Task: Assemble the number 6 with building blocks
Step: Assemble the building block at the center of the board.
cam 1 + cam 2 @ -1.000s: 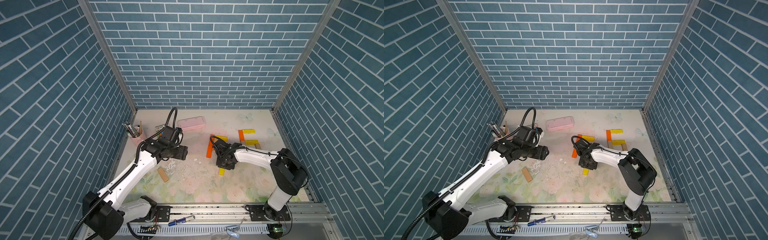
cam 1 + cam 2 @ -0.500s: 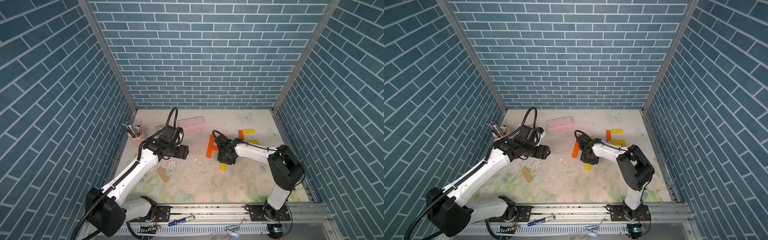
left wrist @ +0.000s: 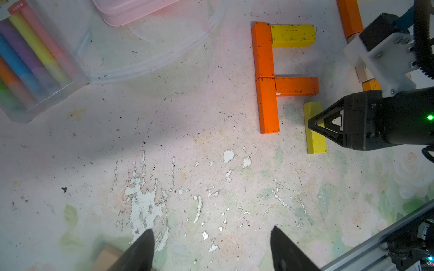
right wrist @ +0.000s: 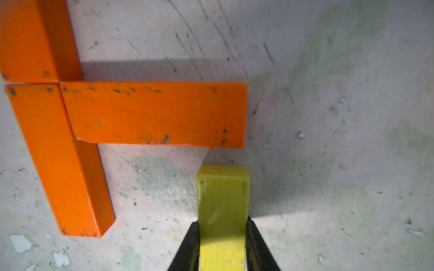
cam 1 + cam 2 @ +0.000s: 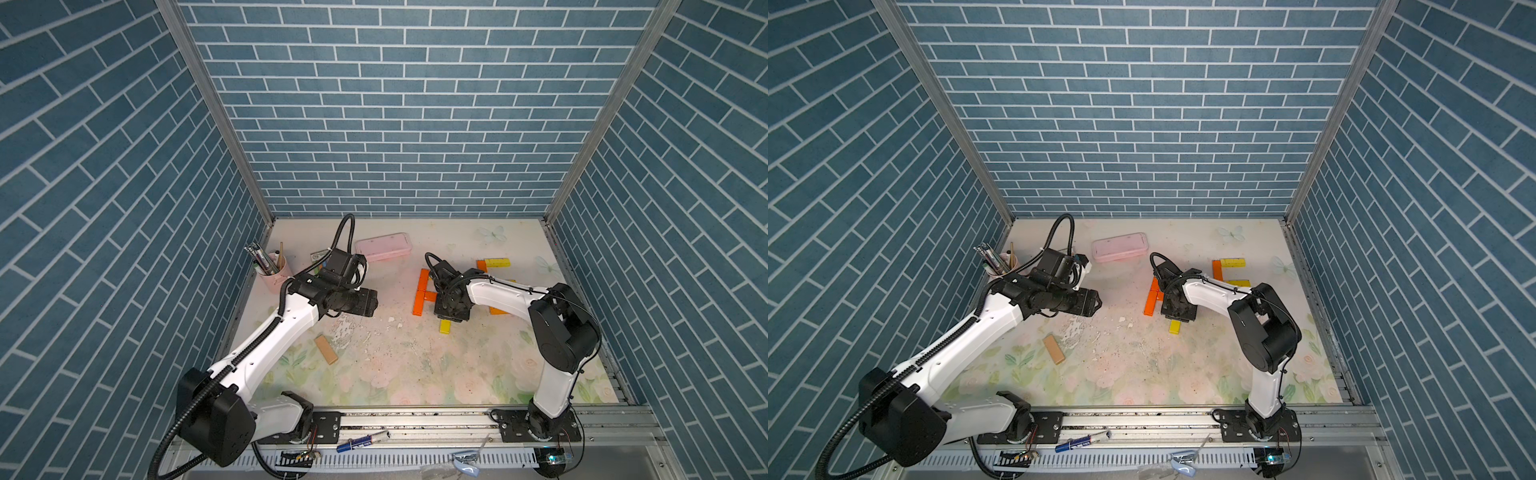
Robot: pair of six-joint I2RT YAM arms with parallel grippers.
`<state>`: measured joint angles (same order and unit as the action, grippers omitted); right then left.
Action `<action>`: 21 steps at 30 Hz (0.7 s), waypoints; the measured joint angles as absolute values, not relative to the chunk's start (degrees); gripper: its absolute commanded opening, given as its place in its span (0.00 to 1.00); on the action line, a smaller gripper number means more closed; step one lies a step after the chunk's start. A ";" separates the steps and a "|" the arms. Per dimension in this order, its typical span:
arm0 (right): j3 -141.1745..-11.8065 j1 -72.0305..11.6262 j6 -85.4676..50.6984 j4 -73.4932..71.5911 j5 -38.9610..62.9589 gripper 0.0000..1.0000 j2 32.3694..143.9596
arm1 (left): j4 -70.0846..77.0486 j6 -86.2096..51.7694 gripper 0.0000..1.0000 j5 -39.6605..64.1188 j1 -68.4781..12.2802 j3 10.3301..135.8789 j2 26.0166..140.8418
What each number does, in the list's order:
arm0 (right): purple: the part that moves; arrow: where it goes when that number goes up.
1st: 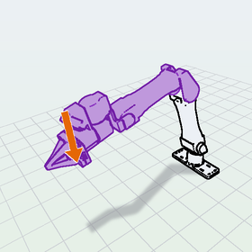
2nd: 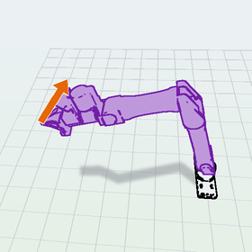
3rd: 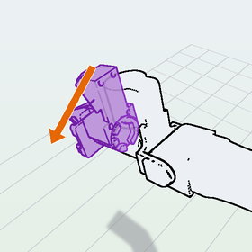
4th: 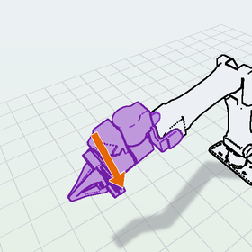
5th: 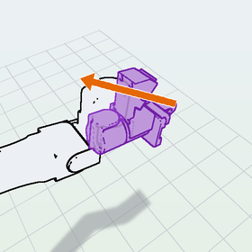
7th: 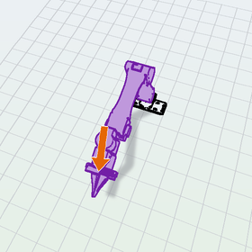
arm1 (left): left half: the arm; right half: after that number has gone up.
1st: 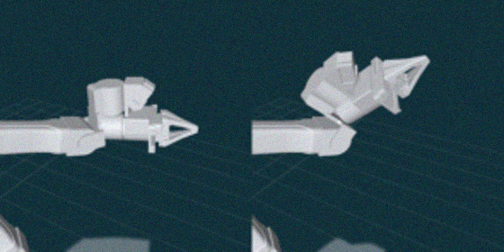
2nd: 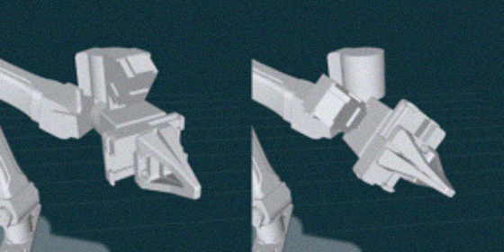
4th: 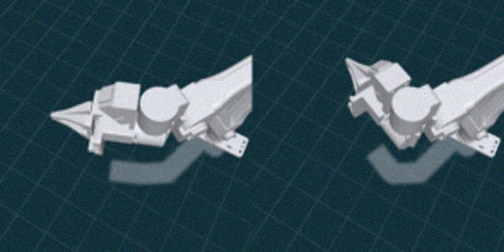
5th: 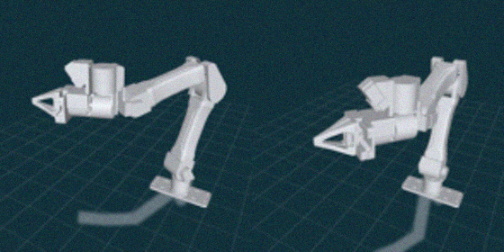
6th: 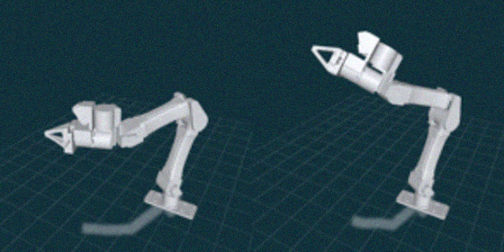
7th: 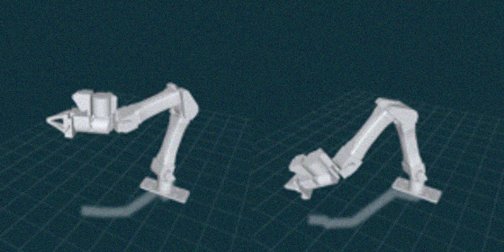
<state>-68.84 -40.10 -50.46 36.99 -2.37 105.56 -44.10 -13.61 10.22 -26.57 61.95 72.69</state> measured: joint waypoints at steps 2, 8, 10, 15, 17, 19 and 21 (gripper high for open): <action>-68.84 -39.99 -50.41 36.97 -2.28 0.26 105.56 | -44.07 -13.61 0.78 10.26 -26.50 61.95 72.75; -68.90 -39.79 -49.80 36.95 -2.00 0.26 105.65 | -43.97 -13.61 0.78 10.41 -26.48 61.95 72.75; -69.06 -39.77 -49.58 37.04 -2.00 0.26 105.80 | -43.92 -13.61 0.78 10.44 -26.48 61.95 72.75; -69.60 -39.62 -49.43 37.08 -1.96 0.26 106.19 | -43.83 -13.58 0.78 10.59 -26.41 61.95 72.75; -69.60 -39.59 -49.43 37.08 -1.96 0.26 106.19 | -43.83 -13.58 0.78 10.61 -26.41 61.95 72.75; -69.73 -39.59 -49.43 37.21 -1.96 0.26 106.28 | -43.83 -13.58 0.78 10.63 -26.39 61.95 72.75; -70.06 -39.57 -49.43 37.52 -1.98 0.26 106.54 | -43.83 -13.58 0.78 10.66 -26.37 61.95 72.75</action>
